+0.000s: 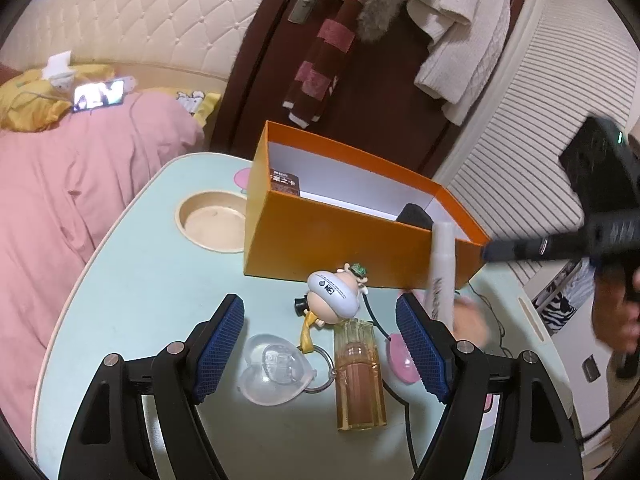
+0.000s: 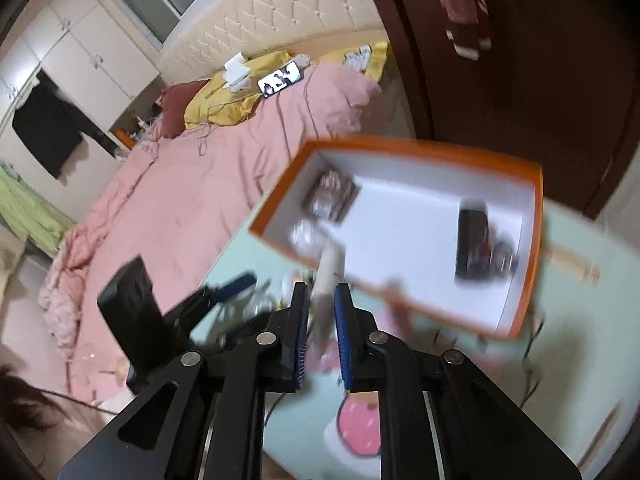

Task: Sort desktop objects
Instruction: 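Lift the white tube out with the right gripper and lay it on the table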

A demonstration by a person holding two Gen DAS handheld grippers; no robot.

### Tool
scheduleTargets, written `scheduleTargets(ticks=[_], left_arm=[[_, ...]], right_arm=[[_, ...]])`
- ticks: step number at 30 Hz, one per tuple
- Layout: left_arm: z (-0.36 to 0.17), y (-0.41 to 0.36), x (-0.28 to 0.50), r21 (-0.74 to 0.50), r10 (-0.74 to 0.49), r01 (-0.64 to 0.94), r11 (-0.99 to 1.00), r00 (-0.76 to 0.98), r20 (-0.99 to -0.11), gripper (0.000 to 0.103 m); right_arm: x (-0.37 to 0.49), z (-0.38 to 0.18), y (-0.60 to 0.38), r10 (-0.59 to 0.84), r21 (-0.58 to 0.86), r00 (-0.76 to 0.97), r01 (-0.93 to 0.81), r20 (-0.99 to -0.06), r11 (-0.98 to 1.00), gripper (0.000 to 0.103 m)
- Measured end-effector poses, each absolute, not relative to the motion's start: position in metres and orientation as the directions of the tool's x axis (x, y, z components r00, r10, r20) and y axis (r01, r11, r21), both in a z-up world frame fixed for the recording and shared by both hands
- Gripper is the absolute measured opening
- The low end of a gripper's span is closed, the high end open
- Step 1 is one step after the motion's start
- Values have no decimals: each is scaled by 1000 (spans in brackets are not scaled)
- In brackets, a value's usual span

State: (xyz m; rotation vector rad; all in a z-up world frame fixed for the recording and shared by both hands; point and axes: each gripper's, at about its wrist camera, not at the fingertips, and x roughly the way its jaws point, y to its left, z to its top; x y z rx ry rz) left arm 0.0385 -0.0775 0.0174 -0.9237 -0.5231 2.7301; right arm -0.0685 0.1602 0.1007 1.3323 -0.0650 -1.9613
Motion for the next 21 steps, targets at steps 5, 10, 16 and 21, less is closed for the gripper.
scheduleTargets(ticks=[5, 10, 16, 21], left_arm=[[18, -75, 40, -372, 294, -89, -924, -787, -543, 78], [19, -76, 42, -370, 292, -93, -924, -796, -530, 78], [19, -85, 36, -424, 313, -70, -903, -783, -537, 78], [24, -89, 31, -456, 331, -53, -889, -761, -557, 78]], right_arm=[[-63, 53, 173, -558, 425, -175, 479, -811, -768, 14], [-68, 42, 185, -609, 490, -178, 443, -773, -751, 19], [-43, 60, 203, -600, 383, -477, 478, -642, -790, 26], [-28, 47, 204, -564, 333, -532, 471, -631, -817, 26]])
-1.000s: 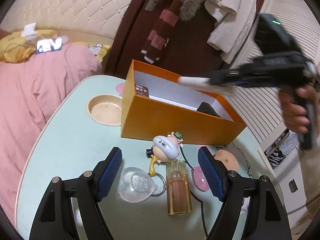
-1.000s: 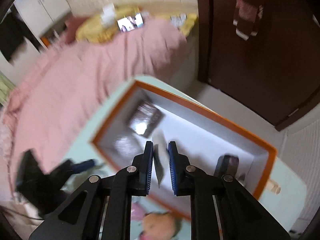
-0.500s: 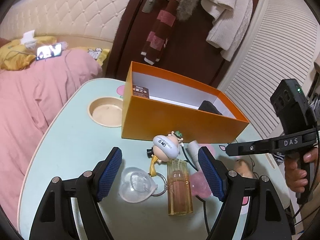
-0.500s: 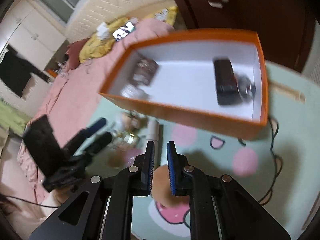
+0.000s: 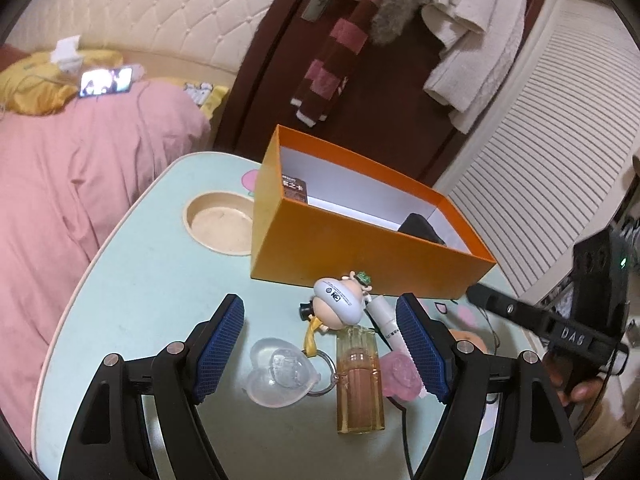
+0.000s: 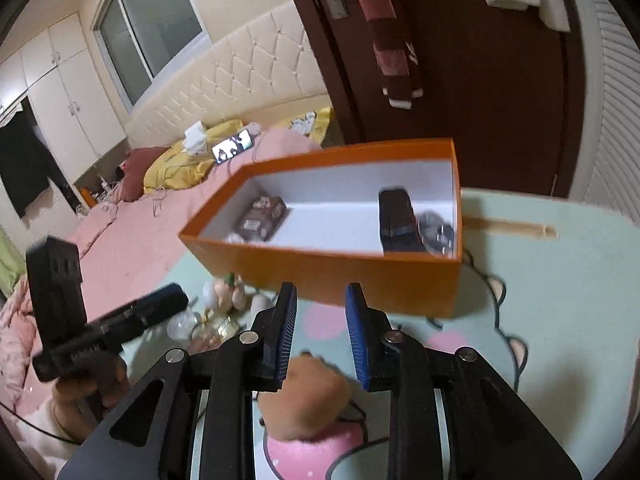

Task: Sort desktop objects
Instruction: 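Lift the white tube out with the right gripper and lay it on the table, then reach the left gripper into the box and grasp the black case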

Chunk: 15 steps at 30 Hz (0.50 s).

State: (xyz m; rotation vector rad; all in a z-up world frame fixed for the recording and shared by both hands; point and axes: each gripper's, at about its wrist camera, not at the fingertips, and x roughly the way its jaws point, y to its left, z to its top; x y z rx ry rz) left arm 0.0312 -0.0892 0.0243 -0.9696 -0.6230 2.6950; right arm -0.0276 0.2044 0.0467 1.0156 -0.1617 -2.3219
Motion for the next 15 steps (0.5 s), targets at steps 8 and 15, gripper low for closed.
scheduleTargets(ticks=[8, 15], left_arm=[[80, -71, -1, -396, 331, -94, -913, -739, -586, 78], [109, -19, -65, -287, 320, -158, -945, -637, -701, 78]], right_arm=[[-25, 30, 224, -555, 419, -563, 364, -613, -832, 34], [-16, 36, 253, -577, 491, -617, 329, -535, -807, 81]])
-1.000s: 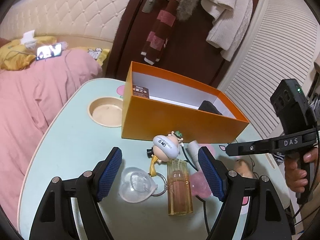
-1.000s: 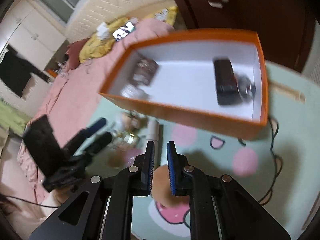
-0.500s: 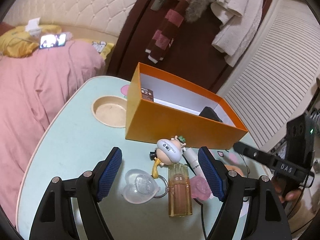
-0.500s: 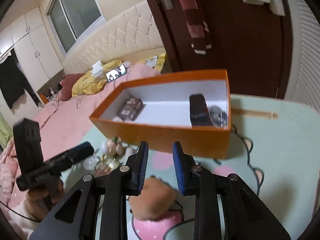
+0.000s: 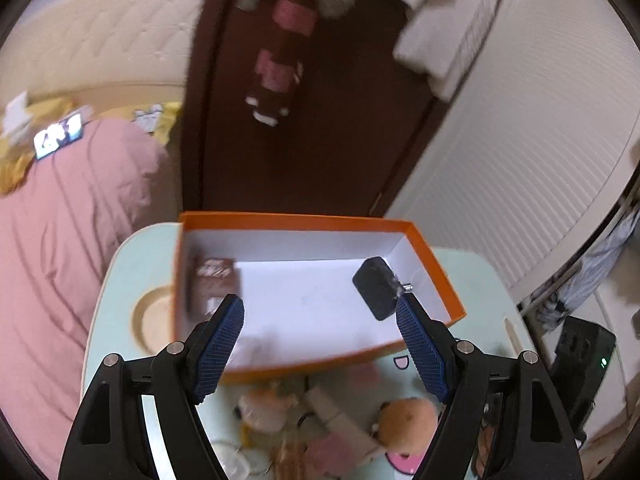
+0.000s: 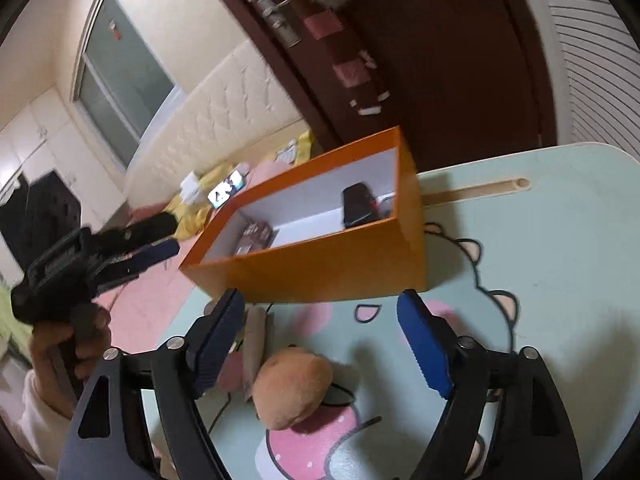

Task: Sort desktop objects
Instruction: 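Reach the left gripper into the box and grasp the black case, then lift the black case out with the left gripper and set it on the table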

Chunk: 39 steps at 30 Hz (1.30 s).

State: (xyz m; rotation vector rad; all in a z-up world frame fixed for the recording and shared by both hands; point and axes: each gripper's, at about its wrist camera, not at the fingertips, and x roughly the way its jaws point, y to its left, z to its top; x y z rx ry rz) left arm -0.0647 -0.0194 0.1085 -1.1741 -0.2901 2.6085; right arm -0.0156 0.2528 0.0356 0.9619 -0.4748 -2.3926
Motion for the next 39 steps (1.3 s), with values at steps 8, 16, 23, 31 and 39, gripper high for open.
scheduleTargets(ticks=[8, 16, 23, 31, 39], left_arm=[[89, 44, -131, -260, 326, -205, -944, -438, -838, 78], [65, 67, -167, -310, 346, -157, -938, -332, -877, 67], [43, 62, -173, -395, 418, -136, -908, -255, -872, 39], [74, 45, -150, -399, 440, -185, -898, -377, -815, 28], [128, -6, -87, -496, 525, -202, -845, -497, -691, 28]], right_arm=[[-23, 25, 259, -493, 458, -595, 224, -635, -860, 80], [-17, 22, 255, -508, 440, -571, 266, -645, -858, 81], [-9, 26, 262, -510, 470, -625, 248, -590, -847, 80], [-7, 24, 245, -539, 435, -574, 323, -616, -841, 74], [-10, 17, 249, -573, 491, -552, 308, -606, -815, 74]])
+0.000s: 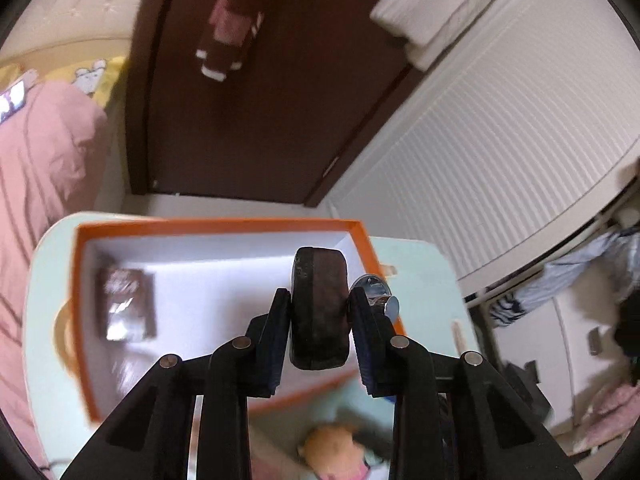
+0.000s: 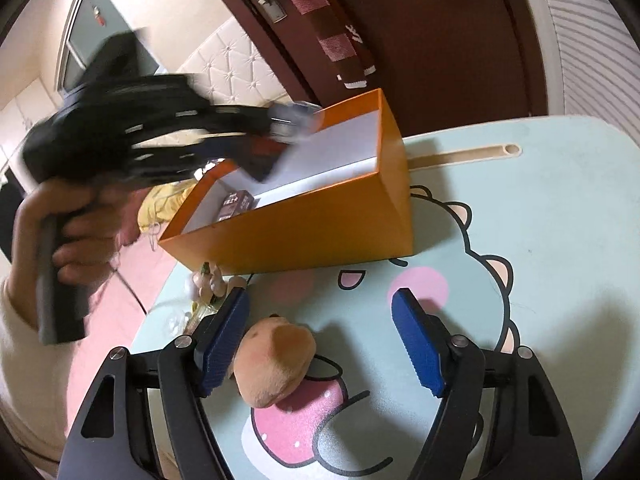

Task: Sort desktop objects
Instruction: 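Lift the black case out with the left gripper and set it on the table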

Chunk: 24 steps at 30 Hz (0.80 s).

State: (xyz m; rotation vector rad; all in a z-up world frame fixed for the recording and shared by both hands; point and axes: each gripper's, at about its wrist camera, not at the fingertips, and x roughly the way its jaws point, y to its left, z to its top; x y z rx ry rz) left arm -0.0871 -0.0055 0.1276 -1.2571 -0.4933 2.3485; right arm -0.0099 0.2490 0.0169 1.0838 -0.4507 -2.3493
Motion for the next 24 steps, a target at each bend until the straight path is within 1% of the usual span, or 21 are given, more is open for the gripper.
scheduleTargets(ticks=[3, 9, 11, 14, 16, 19, 20, 21, 22, 23, 24], left_arm=[[123, -20, -54, -526, 547, -197, -827, -495, -675, 28], [66, -38, 0, -594, 573, -117, -796, -461, -677, 28], [47, -39, 7, -597, 570, -98, -796, -453, -685, 28], [32, -36, 16, -622, 593, -116, -775, -474, -651, 28], [28, -36, 18, -622, 590, -127, -773, -505, -630, 28], [26, -35, 18, -580, 555, -146, -802, -543, -630, 29], [26, -35, 19, -570, 548, -155, -807, -557, -624, 31], [26, -37, 21, -567, 546, -163, -807, -573, -612, 37], [28, -39, 22, -567, 543, -169, -806, -590, -597, 48], [30, -41, 24, -562, 536, -173, -809, -608, -585, 54], [33, -43, 27, -548, 519, -176, -818, -636, -571, 64]], right_arm=[[-10, 15, 253, -581, 512, -550, 295, -600, -807, 74], [-5, 12, 249, -566, 493, -562, 295, -603, -818, 74], [-8, 13, 247, -557, 481, -565, 296, -609, -825, 74], [-14, 16, 243, -546, 467, -565, 294, -619, -834, 74], [-12, 16, 243, -540, 461, -564, 292, -625, -838, 74], [-12, 17, 244, -531, 457, -564, 282, -633, -844, 74], [-14, 17, 244, -527, 455, -564, 278, -636, -846, 74], [-15, 17, 244, -522, 453, -564, 273, -640, -849, 74], [-15, 17, 243, -518, 450, -564, 269, -643, -852, 74], [-16, 17, 243, -514, 445, -564, 268, -646, -854, 74], [-16, 18, 242, -510, 441, -565, 267, -649, -857, 74]])
